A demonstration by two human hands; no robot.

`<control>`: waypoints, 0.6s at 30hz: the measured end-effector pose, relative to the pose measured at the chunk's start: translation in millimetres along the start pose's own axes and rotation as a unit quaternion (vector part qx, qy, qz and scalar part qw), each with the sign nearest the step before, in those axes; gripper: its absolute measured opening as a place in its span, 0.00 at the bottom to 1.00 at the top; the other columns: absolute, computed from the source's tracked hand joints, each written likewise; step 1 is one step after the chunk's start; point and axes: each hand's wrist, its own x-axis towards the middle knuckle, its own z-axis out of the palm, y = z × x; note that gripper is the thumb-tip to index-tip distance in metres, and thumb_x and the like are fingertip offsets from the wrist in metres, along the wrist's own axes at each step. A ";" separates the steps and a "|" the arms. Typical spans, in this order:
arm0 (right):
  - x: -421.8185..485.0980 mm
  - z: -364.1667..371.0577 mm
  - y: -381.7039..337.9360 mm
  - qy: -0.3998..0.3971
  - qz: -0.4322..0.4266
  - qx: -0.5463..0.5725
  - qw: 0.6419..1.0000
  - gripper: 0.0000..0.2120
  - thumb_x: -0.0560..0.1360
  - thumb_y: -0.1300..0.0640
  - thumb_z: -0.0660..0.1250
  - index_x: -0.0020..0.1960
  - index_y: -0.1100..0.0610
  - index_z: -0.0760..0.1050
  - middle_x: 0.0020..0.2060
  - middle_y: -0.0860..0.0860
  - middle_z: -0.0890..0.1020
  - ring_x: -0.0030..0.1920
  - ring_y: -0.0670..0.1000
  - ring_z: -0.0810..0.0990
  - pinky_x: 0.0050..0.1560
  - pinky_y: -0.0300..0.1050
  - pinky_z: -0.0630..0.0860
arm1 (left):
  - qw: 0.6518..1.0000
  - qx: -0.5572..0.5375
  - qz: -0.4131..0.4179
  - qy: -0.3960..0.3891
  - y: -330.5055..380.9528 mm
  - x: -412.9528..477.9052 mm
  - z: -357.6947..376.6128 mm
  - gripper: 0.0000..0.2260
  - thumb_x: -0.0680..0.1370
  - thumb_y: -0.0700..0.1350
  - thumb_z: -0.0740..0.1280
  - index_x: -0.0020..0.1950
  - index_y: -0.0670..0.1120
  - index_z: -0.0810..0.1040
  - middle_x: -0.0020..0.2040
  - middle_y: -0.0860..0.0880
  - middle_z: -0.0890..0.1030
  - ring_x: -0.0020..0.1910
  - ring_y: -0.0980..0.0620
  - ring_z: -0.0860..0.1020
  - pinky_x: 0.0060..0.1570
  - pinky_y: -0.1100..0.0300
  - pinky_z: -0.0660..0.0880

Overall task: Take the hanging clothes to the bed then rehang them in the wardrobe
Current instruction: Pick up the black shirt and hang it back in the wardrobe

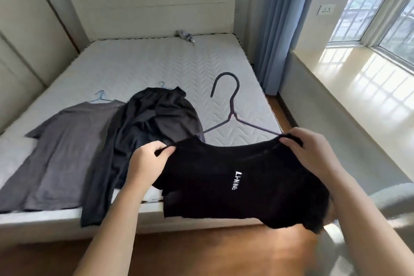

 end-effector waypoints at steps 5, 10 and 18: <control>-16.0 29.1 -79.7 -0.061 -0.065 0.034 0.995 0.08 0.74 0.52 0.66 0.43 0.56 0.79 0.38 0.52 0.81 0.41 0.54 0.78 0.44 0.50 0.75 | 0.996 0.009 -0.064 0.056 -53.9 -50.0 -72.1 0.09 0.74 0.47 0.68 0.34 0.49 0.76 0.32 0.51 0.77 0.34 0.52 0.74 0.34 0.59 0.67; -32.3 72.4 -183.6 -0.119 -0.135 0.049 0.982 0.09 0.73 0.48 0.66 0.42 0.54 0.78 0.36 0.51 0.82 0.40 0.53 0.79 0.44 0.50 0.75 | 0.980 0.024 -0.135 0.146 -125.6 -109.0 -163.2 0.07 0.74 0.48 0.68 0.39 0.45 0.78 0.38 0.47 0.80 0.43 0.45 0.77 0.42 0.55 0.69; -88.8 179.0 -399.2 -0.212 -0.273 0.053 0.937 0.18 0.71 0.46 0.67 0.33 0.59 0.69 0.26 0.51 0.72 0.32 0.54 0.74 0.37 0.51 0.70 | 0.923 0.060 -0.230 0.303 -245.3 -220.2 -330.5 0.10 0.75 0.48 0.67 0.49 0.42 0.80 0.47 0.46 0.81 0.49 0.45 0.77 0.46 0.56 0.69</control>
